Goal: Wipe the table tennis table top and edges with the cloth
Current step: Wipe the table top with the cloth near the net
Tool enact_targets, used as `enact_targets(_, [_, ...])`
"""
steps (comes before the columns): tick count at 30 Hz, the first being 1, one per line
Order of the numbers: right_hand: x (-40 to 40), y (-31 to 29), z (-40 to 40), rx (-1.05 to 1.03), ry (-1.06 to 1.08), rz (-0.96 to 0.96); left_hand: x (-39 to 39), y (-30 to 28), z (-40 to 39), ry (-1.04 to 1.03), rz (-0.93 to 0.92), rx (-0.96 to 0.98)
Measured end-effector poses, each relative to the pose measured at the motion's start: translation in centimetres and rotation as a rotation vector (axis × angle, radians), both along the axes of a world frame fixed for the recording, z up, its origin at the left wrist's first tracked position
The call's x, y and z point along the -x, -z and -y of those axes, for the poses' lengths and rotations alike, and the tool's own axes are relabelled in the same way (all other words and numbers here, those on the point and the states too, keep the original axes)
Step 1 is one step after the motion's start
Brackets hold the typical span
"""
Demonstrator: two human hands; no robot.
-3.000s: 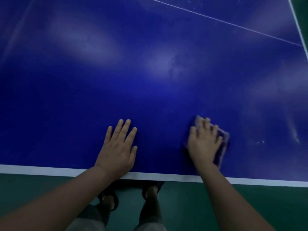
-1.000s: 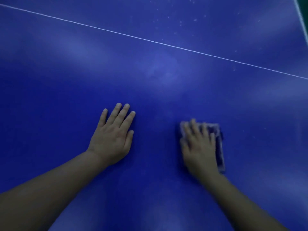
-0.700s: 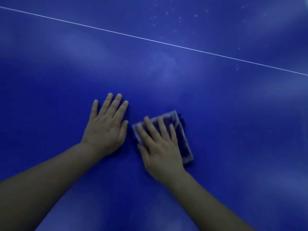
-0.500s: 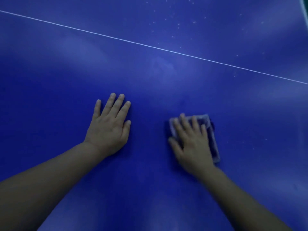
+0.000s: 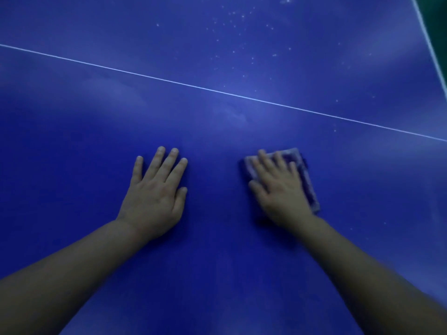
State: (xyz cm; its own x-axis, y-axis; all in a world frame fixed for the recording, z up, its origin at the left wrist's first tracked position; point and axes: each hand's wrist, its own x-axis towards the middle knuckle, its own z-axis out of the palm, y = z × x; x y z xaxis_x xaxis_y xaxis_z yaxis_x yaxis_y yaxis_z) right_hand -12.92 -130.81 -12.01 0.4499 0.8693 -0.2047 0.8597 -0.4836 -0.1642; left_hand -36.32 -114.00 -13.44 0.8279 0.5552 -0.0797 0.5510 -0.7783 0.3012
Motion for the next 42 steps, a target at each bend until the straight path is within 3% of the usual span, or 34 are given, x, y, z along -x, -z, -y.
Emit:
enact_targets(4, [-6.4,-0.2,-6.7,0.009,0.385,0.007,-0.3,0.0,0.1,-0.011,-0.011,0.016])
enact_targets(7, [-6.4,-0.2,-13.6,-0.022,0.484,-0.024,-0.8,0.0,-0.1,-0.019,-0.013,0.011])
enact_targets(11, [-2.3,0.1,-15.4,-0.021,0.207,-0.007,-2.2,0.0,-0.9,-0.009,0.007,-0.009])
enact_targets(14, [-0.6,-0.1,-9.7,-0.025,-0.089,-0.011,-3.3,0.2,-1.7,0.003,0.014,-0.020])
enact_targets(16, [-1.5,-0.2,-5.2,-0.008,-0.153,-0.032,-3.7,0.3,-2.2,0.001,0.023,-0.007])
enact_targets(19, [-5.9,-0.1,-3.3,0.025,0.036,0.023,-3.8,0.4,-2.4,0.002,0.026,-0.007])
enact_targets(23, [-7.9,0.4,-10.2,-0.006,0.495,0.009,-3.8,0.3,-2.3,0.011,0.035,-0.005])
enact_targets(25, [-4.8,0.9,-12.7,-0.032,0.405,0.055,-3.7,0.3,-2.5,0.010,0.037,-0.008])
enact_targets(27, [0.8,1.2,-12.2,-0.075,0.155,0.093,-3.3,0.3,-2.9,-0.008,0.042,-0.013])
enact_targets(30, [8.2,0.5,-4.5,-0.081,-0.093,0.008,-2.6,0.4,-3.3,-0.031,0.036,-0.020])
enact_targets(33, [7.0,0.1,3.2,-0.047,-0.193,-0.047,-2.0,0.2,-2.9,-0.042,0.007,-0.013])
enact_targets(35, [1.8,0.7,4.6,-0.028,-0.088,0.038,-2.1,0.1,-2.4,-0.040,0.000,-0.008])
enact_targets(39, [-8.8,0.4,-0.1,0.020,0.438,0.056,-3.7,-0.3,-0.8,0.051,-0.010,-0.057])
enact_targets(42, [-11.7,0.4,-6.2,-0.003,0.552,0.036,-5.9,-0.2,1.2,0.129,-0.011,-0.073])
